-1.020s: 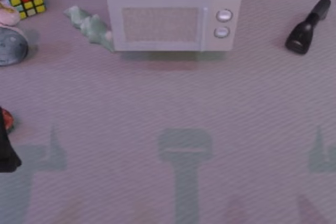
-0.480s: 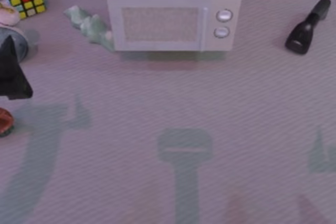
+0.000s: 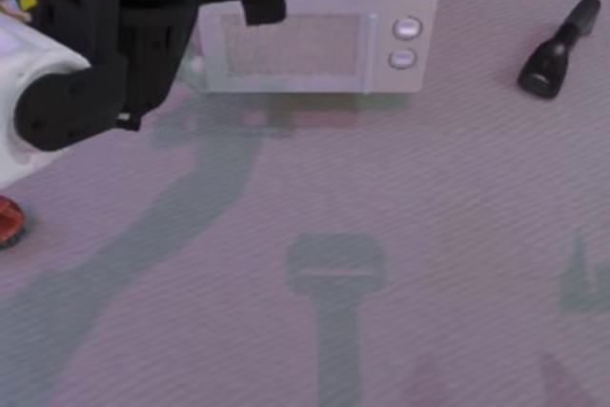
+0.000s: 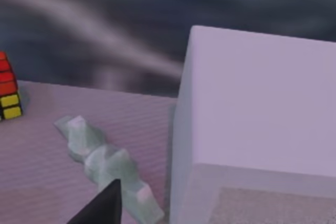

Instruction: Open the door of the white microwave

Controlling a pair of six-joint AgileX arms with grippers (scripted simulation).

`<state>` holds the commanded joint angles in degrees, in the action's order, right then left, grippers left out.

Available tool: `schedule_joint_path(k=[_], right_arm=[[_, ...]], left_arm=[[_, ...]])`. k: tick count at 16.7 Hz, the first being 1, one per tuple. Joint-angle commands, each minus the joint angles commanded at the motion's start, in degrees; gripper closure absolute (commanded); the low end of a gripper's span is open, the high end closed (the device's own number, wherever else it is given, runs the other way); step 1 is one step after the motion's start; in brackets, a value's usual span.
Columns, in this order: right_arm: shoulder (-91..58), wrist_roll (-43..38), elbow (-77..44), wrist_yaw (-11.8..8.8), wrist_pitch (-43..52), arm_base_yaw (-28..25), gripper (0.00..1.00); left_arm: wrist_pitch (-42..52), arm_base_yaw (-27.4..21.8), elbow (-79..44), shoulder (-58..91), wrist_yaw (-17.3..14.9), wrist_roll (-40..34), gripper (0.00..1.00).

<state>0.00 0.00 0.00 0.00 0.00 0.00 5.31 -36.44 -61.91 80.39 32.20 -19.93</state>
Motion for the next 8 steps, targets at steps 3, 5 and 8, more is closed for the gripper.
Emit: schedule_joint_path(k=[3,5,8], right_arm=[[0.0,0.0,0.0,0.0,0.0,0.0,0.0],[0.0,0.0,0.0,0.0,0.0,0.0,0.0],[0.0,0.0,0.0,0.0,0.0,0.0,0.0]], left_arm=[[1.1,-6.5,-11.1,15.7,5.8,-3.6,0.0],[1.8,-10.0,-16.9,24.0,8.8,-5.4,0.0],[2.6,-13.5,-22.5,31.9,11.9,-7.2,0.0]])
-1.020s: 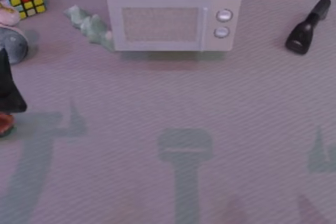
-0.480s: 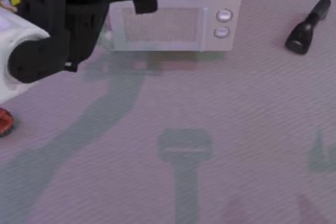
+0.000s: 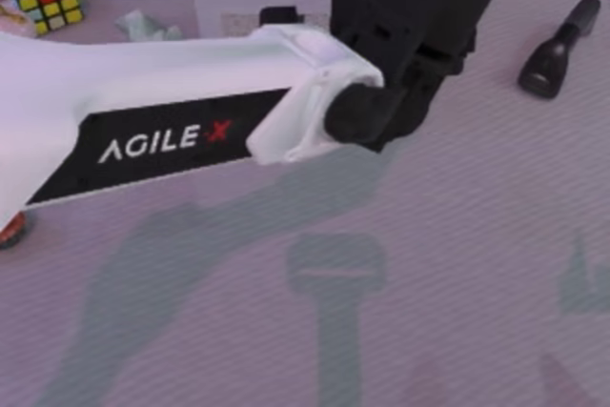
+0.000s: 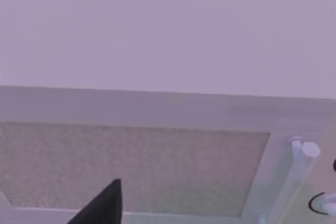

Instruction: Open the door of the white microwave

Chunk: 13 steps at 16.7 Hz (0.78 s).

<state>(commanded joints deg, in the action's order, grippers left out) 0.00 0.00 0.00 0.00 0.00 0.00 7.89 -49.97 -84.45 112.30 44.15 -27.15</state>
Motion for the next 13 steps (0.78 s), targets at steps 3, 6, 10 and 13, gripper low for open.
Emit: schedule_joint_path(k=[3,6,10,13], right_arm=[[0.0,0.0,0.0,0.0,0.0,0.0,0.0],[0.0,0.0,0.0,0.0,0.0,0.0,0.0],[0.0,0.0,0.0,0.0,0.0,0.0,0.0],[0.0,0.0,0.0,0.0,0.0,0.0,0.0]], left_arm=[[0.3,-1.1,-1.7,2.4,1.0,-0.6,0.0],[0.3,-1.1,-1.7,2.4,1.0,-0.6,0.0],[-1.0,0.3,-3.8,4.7,-0.2,0.7,0.0],[-3.5,3.3,-8.7,11.0,-2.8,3.1,0.0]])
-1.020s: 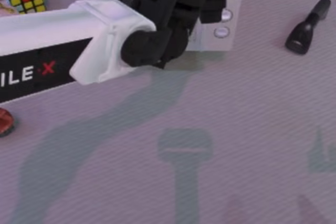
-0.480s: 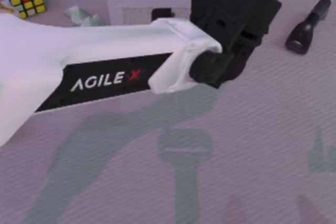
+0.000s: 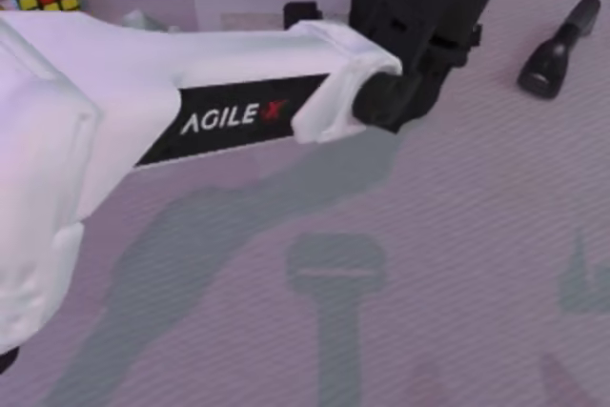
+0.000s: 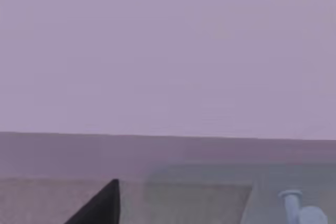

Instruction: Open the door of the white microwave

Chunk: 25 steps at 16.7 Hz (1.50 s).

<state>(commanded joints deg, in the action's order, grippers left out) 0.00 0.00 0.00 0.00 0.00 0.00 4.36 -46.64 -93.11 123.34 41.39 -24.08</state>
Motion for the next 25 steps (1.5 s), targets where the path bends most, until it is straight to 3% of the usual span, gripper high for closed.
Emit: schedule_joint_path(k=[6,19,25], right_arm=[[0.0,0.0,0.0,0.0,0.0,0.0,0.0],[0.0,0.0,0.0,0.0,0.0,0.0,0.0],[0.0,0.0,0.0,0.0,0.0,0.0,0.0]], left_arm=[[-1.8,2.3,-3.2,3.6,-1.9,1.7,0.0],[-1.8,2.3,-3.2,3.6,-1.9,1.7,0.98],[-1.8,2.3,-3.2,3.6,-1.9,1.7,1.0]])
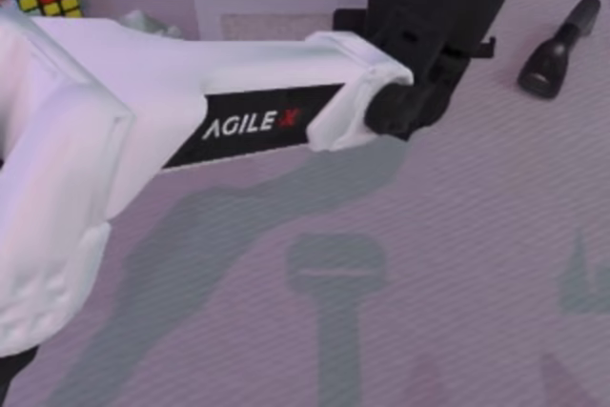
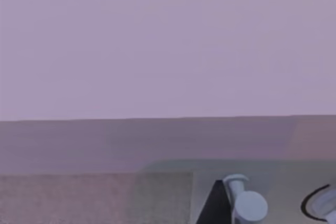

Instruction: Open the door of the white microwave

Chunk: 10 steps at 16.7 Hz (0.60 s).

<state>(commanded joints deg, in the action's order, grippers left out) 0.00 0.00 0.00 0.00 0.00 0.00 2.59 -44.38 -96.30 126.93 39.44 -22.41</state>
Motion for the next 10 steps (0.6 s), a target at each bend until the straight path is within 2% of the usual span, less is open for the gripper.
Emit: schedule_joint_path(k=[2,3,6,10], right_arm=[[0.0,0.0,0.0,0.0,0.0,0.0,0.0],[0.0,0.0,0.0,0.0,0.0,0.0,0.0],[0.0,0.0,0.0,0.0,0.0,0.0,0.0],[0.0,0.0,0.0,0.0,0.0,0.0,0.0]], left_arm=[[0.0,0.0,0.0,0.0,0.0,0.0,1.0],[0.2,-3.3,2.7,-0.8,0.2,0.1,1.0],[2.2,-3.2,0.8,0.1,-0.4,-0.4,1.0],[12.9,-2.5,-8.4,4.0,-3.5,-3.2,1.0]])
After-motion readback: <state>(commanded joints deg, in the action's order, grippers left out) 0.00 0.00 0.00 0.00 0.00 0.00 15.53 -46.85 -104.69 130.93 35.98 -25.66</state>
